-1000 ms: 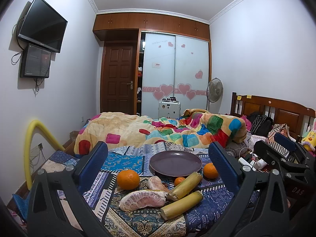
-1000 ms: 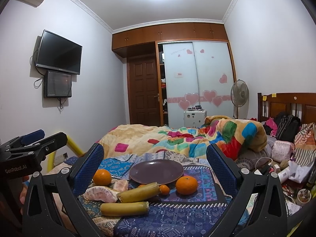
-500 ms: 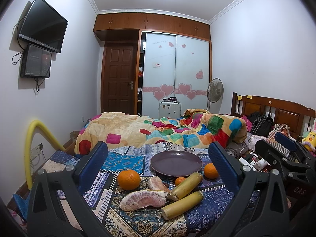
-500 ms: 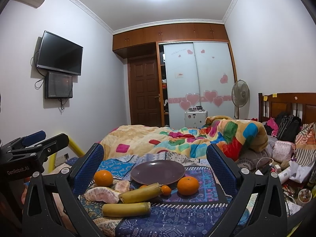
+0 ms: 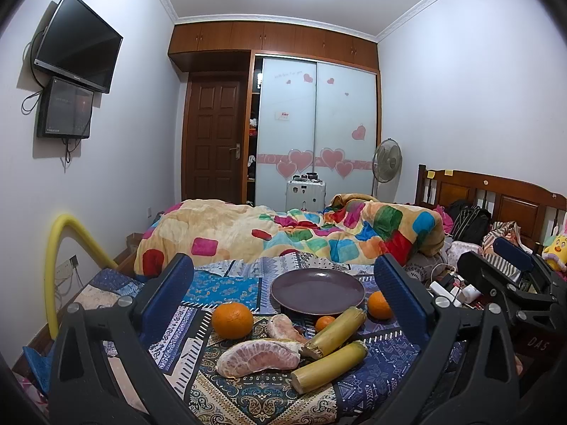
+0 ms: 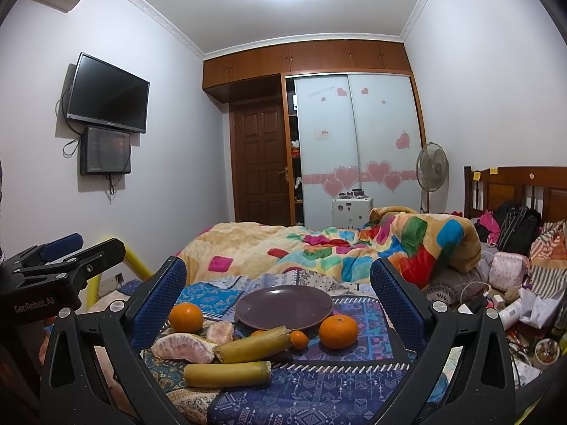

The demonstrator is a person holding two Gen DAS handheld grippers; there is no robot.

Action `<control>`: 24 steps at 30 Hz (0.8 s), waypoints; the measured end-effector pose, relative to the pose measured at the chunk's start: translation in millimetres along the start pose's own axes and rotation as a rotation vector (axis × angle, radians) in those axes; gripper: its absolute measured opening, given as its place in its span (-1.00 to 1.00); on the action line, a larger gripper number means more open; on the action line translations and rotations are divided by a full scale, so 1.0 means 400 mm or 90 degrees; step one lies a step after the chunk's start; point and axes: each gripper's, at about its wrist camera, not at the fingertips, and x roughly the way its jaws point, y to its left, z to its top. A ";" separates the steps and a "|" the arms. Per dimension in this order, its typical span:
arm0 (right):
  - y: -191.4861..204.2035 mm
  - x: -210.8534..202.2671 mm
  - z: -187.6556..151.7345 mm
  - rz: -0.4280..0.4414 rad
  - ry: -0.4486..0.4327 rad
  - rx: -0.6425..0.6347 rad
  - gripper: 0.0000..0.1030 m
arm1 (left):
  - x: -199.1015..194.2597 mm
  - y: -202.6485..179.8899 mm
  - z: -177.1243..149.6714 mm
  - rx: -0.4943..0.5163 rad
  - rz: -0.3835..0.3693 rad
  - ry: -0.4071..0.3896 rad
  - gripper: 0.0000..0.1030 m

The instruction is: Organize fruits

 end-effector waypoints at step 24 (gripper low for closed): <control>-0.047 0.143 -0.189 -0.022 0.205 0.000 1.00 | 0.219 0.106 -0.269 -0.010 0.043 0.245 0.94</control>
